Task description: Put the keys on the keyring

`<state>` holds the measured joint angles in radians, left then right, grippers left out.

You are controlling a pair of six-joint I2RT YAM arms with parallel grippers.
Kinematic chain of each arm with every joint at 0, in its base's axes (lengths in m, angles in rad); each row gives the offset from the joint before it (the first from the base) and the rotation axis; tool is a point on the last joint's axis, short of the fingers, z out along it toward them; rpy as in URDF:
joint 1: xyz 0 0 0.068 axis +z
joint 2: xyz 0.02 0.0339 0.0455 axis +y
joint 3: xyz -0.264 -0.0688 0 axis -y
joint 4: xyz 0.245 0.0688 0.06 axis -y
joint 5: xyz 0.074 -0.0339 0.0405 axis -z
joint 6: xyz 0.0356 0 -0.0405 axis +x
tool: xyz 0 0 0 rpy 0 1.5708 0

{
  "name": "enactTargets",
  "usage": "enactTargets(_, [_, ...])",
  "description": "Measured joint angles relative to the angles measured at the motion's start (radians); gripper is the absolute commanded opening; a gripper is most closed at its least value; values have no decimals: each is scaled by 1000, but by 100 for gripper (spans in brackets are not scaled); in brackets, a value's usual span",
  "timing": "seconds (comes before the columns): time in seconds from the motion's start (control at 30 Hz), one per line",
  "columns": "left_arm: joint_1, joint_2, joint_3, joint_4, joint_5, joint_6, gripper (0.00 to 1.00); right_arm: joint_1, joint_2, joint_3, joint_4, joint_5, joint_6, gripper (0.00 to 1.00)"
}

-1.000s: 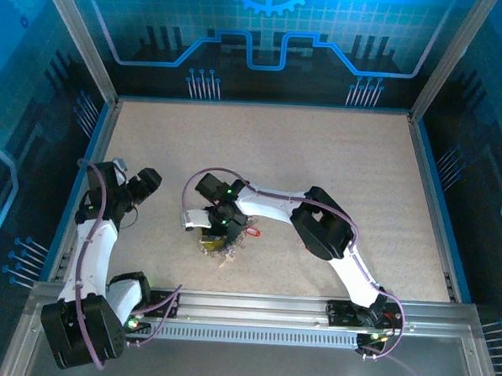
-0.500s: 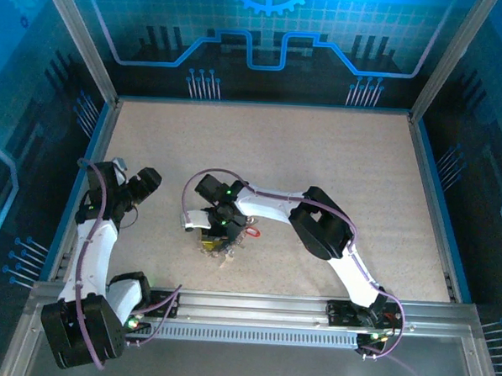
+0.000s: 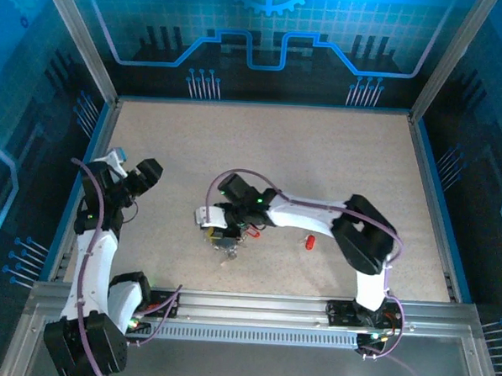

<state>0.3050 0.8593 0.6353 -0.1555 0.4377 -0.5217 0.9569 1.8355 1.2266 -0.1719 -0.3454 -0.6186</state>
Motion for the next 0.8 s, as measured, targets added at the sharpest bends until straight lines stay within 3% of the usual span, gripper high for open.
enactTargets(0.23, [-132,24,63,111,140,121,70,-71,-244,-204,262,24,21,0])
enactTargets(0.4, [-291,-42,58,182,257,355,71,-115,-367,-313,402,24,34,0])
enactTargets(0.6, [-372,-74,11,216,425,550,71,-145,-468,-336,476,25,43,0])
enactTargets(0.8, [-457,-16,3,188,478,631,77,-160,-541,-377,521,28,43,0])
